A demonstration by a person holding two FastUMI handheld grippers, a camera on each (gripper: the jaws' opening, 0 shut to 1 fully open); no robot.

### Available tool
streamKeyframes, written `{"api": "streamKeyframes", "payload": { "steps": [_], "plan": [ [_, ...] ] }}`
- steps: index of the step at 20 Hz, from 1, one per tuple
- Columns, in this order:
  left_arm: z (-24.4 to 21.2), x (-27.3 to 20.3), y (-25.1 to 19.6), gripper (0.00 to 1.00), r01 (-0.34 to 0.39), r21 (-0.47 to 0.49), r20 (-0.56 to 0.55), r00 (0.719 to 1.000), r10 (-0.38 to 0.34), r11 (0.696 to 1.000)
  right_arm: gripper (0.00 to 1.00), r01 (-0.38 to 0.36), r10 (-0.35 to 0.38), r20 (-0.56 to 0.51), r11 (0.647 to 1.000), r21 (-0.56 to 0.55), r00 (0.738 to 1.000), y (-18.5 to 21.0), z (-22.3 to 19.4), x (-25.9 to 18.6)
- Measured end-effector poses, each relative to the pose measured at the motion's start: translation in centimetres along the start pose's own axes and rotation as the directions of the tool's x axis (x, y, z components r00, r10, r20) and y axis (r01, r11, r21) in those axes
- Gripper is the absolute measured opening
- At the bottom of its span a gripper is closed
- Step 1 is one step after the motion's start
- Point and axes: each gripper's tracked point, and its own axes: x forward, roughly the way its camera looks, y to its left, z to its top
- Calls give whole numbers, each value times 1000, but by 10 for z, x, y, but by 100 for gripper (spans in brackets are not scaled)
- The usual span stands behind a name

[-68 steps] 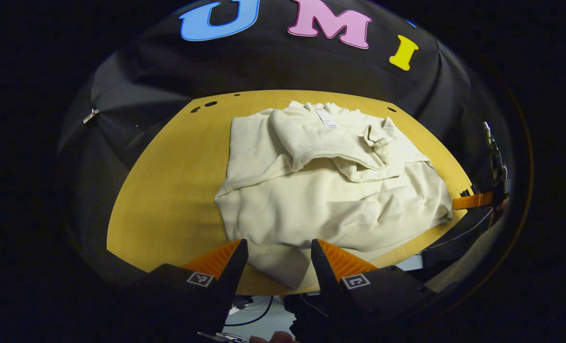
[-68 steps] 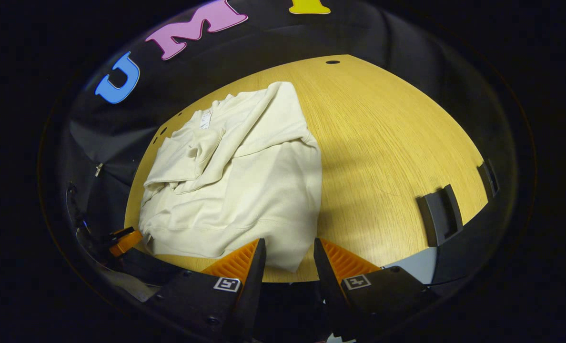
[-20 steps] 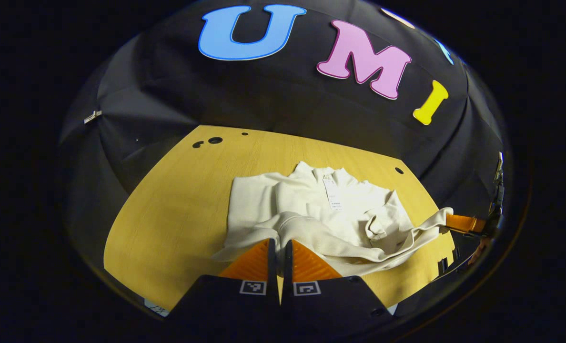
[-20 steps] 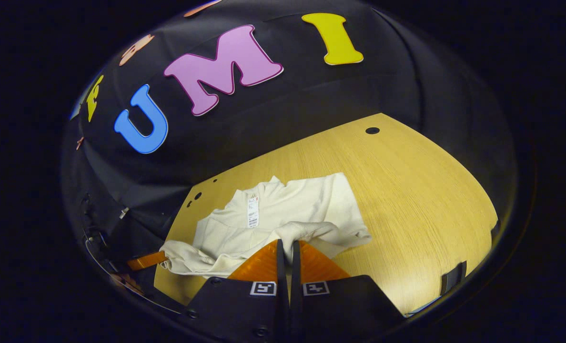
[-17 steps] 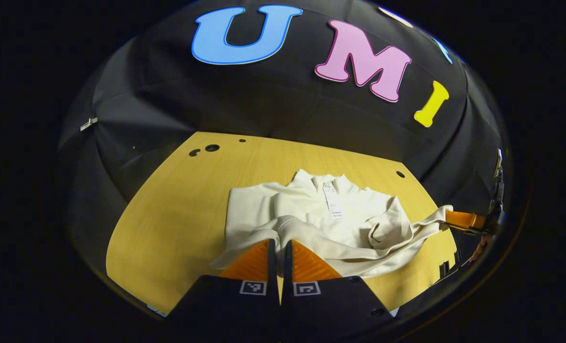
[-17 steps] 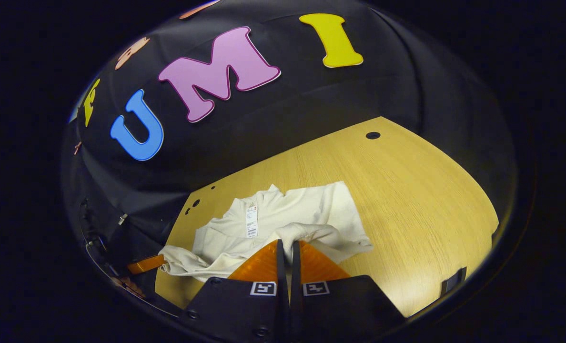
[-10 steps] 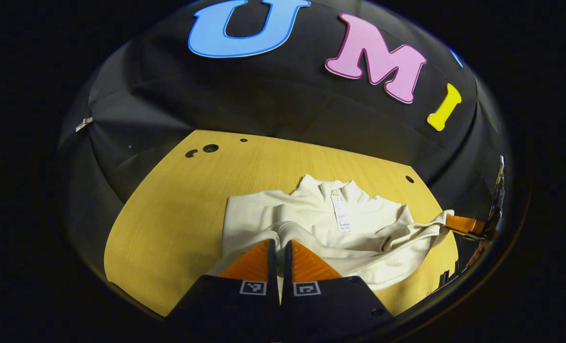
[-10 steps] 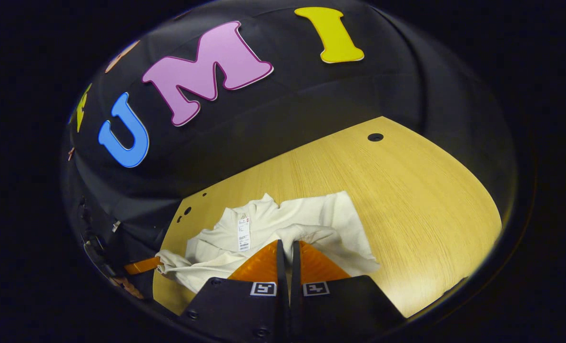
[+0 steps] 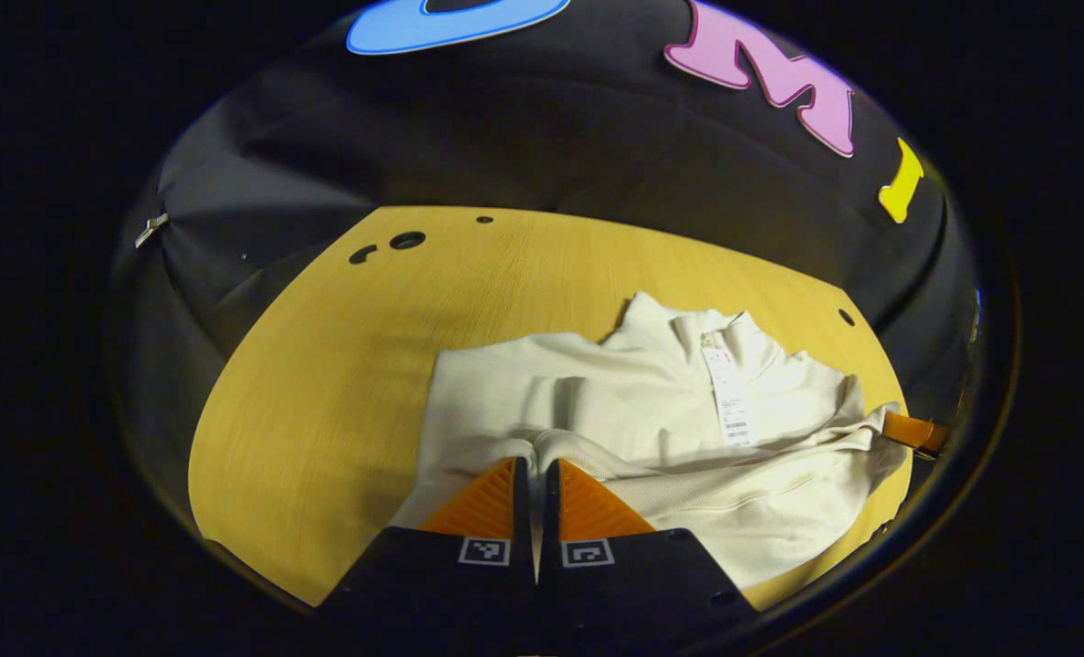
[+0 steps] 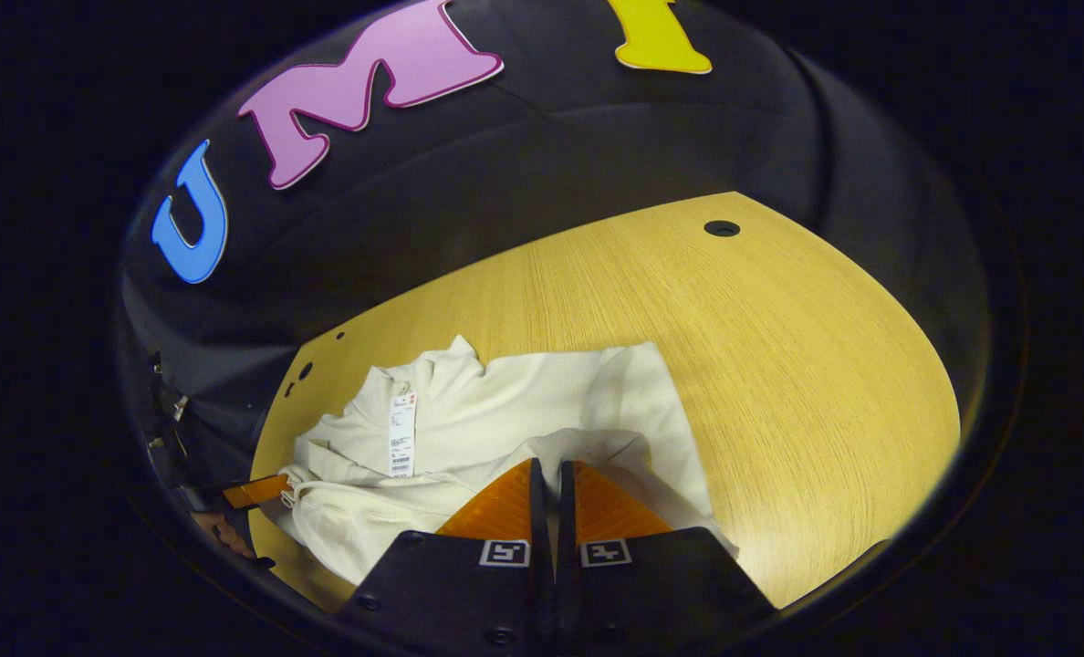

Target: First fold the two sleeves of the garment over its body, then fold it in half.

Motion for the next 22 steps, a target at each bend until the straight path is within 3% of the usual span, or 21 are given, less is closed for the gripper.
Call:
{"api": "streamKeyframes", "payload": {
  "steps": [3, 10, 15, 16, 17, 18, 19, 20, 21, 22],
  "plan": [
    [-9, 11, 1, 6, -16, -26, -14, 1000, 16, 1000, 5, 17, -19, -54, 999, -40, 998, -8, -16, 17],
    [-14, 12, 1, 8, -49, 25, -19, 999, 49, 999, 12, 27, -29, -75, 999, -29, 997, -9, -20, 25],
    [-13, 2, 4, 30, -57, 35, -25, 998, 58, 998, 20, 32, -33, -73, 999, -23, 997, -8, -18, 14],
    [-15, 1, 5, 35, -49, 30, -22, 999, 50, 998, 28, 32, -34, -69, 999, -32, 997, -8, -17, 9],
    [-14, -6, 5, 48, -45, 31, -15, 999, 45, 999, 31, 33, -36, -62, 998, -46, 997, -8, -17, 5],
    [-13, -10, 6, 49, -40, 38, -3, 999, 40, 998, 37, 36, -39, -55, 997, -62, 998, -8, -16, -1],
    [-12, -17, 7, 54, -43, 53, 8, 999, 42, 998, 32, 36, -40, -46, 996, -76, 998, -8, -16, -7],
    [-12, -23, 8, 65, -44, 70, 21, 999, 43, 997, 48, 40, -43, -40, 995, -87, 998, -10, -15, -14],
    [-12, -29, 8, 70, -45, 85, 30, 999, 42, 995, 42, 37, -41, -32, 995, -93, 999, -9, -14, -20],
    [-12, -36, 8, 65, -44, 97, 41, 998, 40, 994, 59, 37, -39, -22, 994, -99, 999, -10, -13, -27]
  ]
}}
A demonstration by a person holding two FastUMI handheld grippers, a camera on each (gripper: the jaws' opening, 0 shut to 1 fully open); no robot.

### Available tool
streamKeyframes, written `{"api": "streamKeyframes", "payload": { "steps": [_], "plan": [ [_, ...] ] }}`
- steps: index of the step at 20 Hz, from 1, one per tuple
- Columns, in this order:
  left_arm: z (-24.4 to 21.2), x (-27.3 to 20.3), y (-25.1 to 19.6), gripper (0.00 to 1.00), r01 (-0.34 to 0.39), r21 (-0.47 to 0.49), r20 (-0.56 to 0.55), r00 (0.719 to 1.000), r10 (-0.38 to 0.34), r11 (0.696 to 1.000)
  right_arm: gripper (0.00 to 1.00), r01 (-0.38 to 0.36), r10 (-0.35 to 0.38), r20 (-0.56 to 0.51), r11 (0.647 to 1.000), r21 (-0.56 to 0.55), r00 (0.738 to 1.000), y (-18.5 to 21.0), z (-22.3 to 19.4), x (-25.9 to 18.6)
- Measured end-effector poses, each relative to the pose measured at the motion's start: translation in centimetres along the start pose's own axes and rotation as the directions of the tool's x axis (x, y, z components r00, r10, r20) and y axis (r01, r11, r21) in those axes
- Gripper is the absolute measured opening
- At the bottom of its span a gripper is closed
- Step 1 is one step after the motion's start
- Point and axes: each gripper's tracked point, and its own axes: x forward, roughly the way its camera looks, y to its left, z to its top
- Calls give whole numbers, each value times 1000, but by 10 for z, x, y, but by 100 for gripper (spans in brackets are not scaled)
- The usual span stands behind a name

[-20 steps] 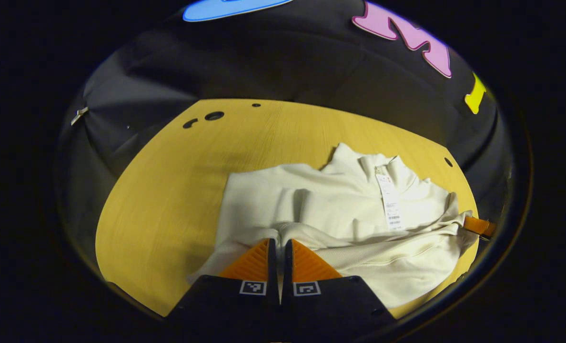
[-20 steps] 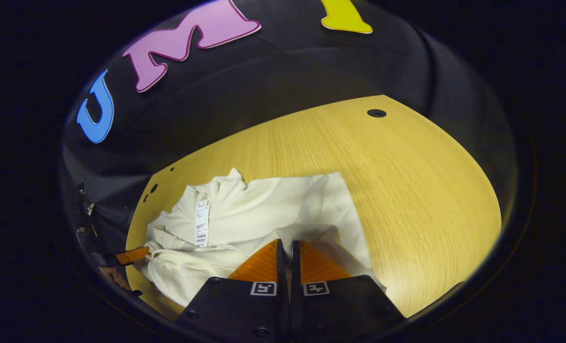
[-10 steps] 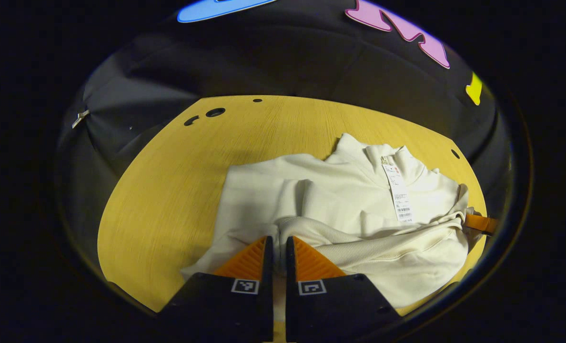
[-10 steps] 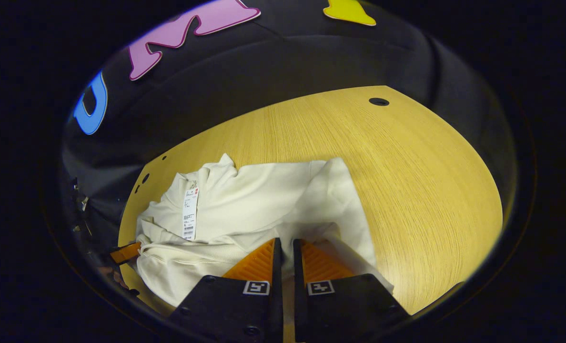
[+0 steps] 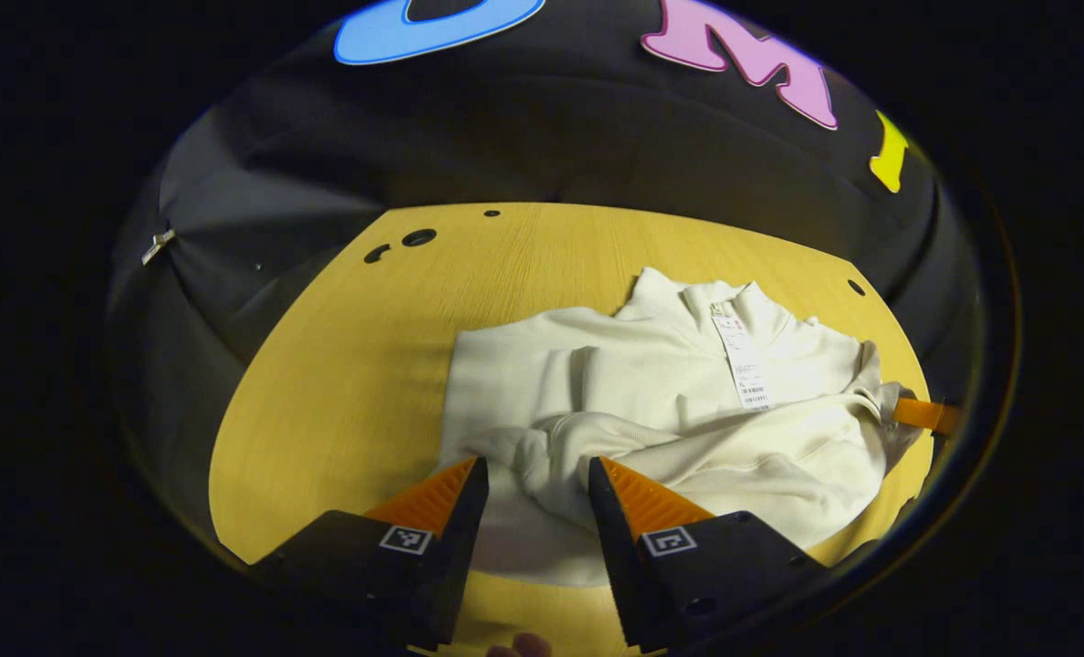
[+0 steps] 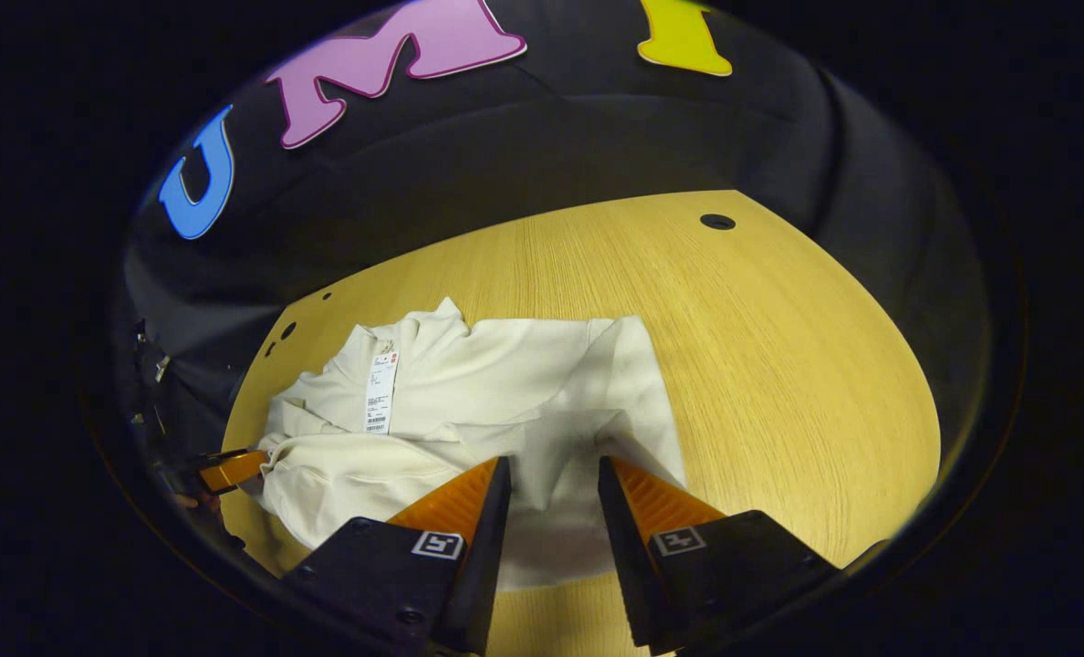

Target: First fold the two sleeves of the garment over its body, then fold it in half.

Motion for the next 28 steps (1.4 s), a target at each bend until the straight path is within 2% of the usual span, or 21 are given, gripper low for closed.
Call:
{"api": "streamKeyframes", "payload": {
  "steps": [1, 5, 8, 16, 20, 24, 28],
  "plan": [
    [0, -7, 0, 72, 1, 10, 11, 1000, -1, 1000, 60, -1, 1, 10, 1000, -3, 1000, -1, 2, -6],
    [-5, -38, -4, 74, 16, 28, 51, 999, -17, 999, 69, -17, 17, 53, 1000, 3, 998, 0, 7, -36],
    [-13, -62, -9, 75, 33, 5, 76, 997, -33, 999, 77, -33, 35, 68, 999, -33, 997, 3, 3, -58],
    [-45, -107, -19, 75, 76, 1, 66, 995, -76, 997, 80, -108, 116, 65, 987, -119, 991, 28, -17, -94],
    [-55, -122, -29, 75, 87, -13, 67, 994, -86, 996, 80, -182, 185, 18, 975, -128, 982, 48, -35, -100],
    [-70, -134, -40, 76, 98, 26, 55, 994, -99, 995, 80, -196, 190, -53, 970, -144, 980, 50, -55, -102],
    [-75, -139, -42, 76, 110, 56, 51, 992, -113, 992, 80, -200, 191, -78, 972, -125, 978, 54, -58, -98]
  ]
}}
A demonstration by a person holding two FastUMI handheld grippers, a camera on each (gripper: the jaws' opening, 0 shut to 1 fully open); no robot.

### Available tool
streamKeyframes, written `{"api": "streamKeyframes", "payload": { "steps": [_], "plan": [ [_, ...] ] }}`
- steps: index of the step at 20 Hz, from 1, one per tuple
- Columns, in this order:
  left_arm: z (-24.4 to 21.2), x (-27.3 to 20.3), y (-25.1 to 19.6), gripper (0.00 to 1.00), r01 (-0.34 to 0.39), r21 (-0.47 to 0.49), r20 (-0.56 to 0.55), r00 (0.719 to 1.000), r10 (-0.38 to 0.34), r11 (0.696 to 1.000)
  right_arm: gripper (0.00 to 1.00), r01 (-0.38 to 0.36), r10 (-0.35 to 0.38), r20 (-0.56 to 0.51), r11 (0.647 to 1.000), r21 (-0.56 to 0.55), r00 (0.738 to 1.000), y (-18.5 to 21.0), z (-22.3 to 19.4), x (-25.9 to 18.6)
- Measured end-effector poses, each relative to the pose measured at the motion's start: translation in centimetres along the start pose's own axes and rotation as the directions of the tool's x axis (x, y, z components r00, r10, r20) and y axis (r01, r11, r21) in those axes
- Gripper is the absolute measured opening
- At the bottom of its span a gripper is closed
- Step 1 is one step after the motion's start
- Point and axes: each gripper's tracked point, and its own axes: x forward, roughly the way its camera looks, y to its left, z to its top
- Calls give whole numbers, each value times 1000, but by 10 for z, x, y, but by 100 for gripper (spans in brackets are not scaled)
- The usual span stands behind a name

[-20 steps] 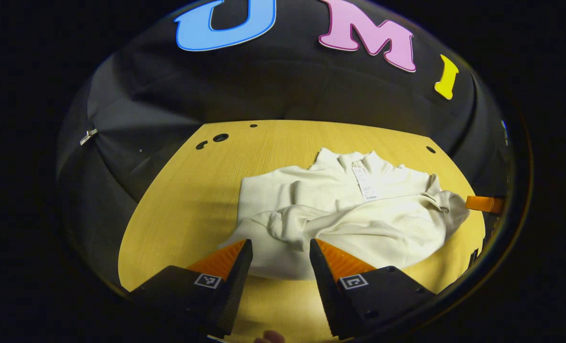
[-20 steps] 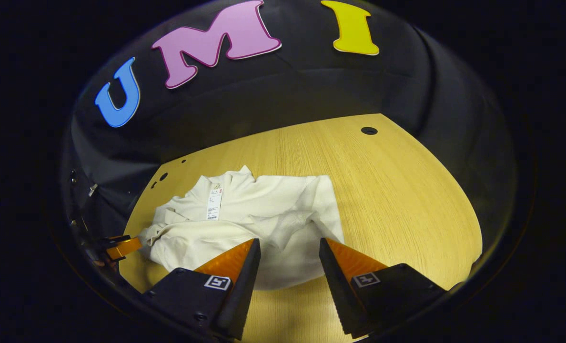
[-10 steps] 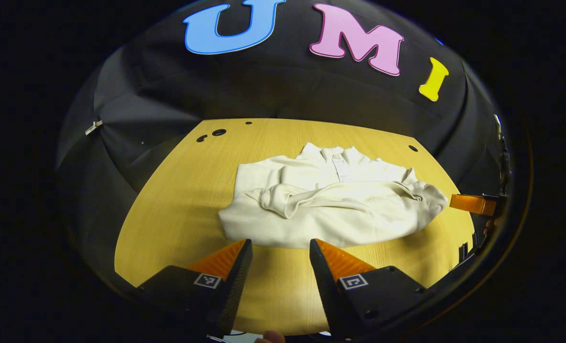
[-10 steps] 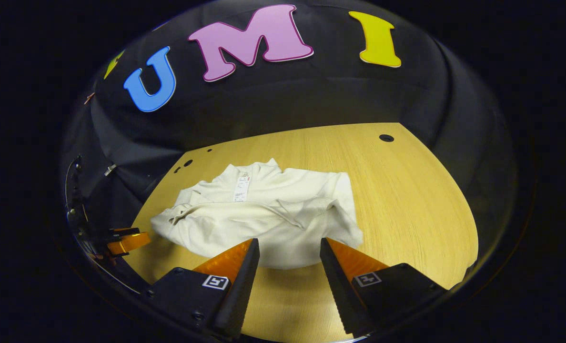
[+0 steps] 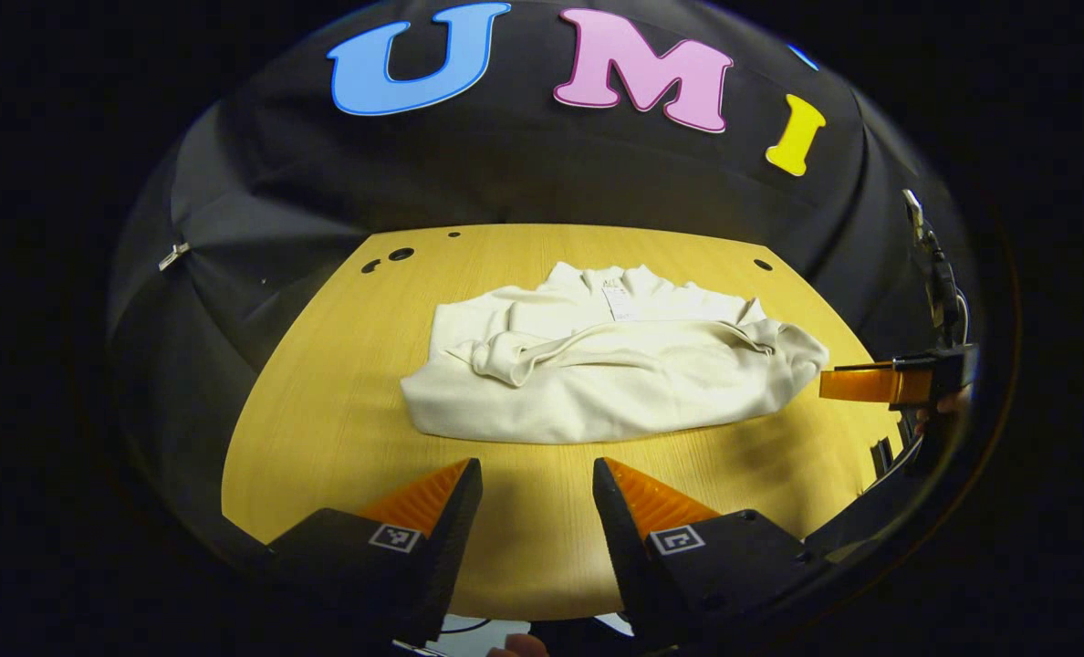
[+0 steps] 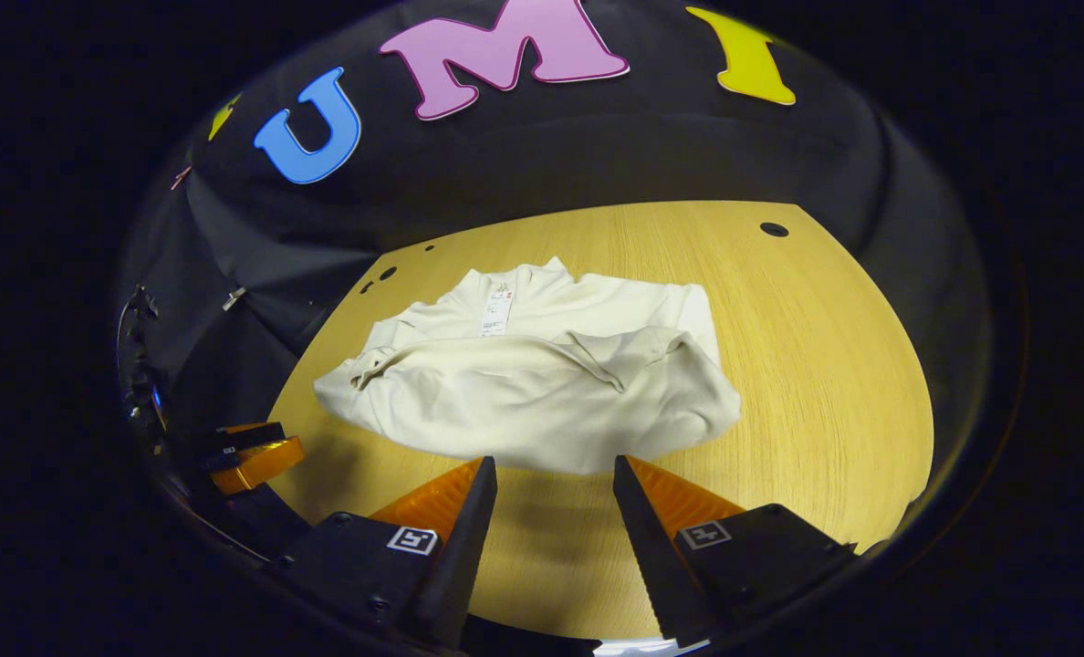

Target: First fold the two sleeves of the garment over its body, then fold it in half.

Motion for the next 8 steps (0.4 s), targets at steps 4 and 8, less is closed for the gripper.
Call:
{"api": "streamKeyframes", "payload": {
  "steps": [4, 8],
  "plan": [
    [-6, 0, 4, 76, 2, -25, -16, 1000, -2, 1000, 80, 9, -9, -2, 1000, -9, 1000, 2, 1, 0],
    [-11, 3, 8, 76, 5, -23, -38, 999, -6, 1000, 80, 31, -31, 0, 999, -10, 1000, 3, -1, 0]
  ]
}}
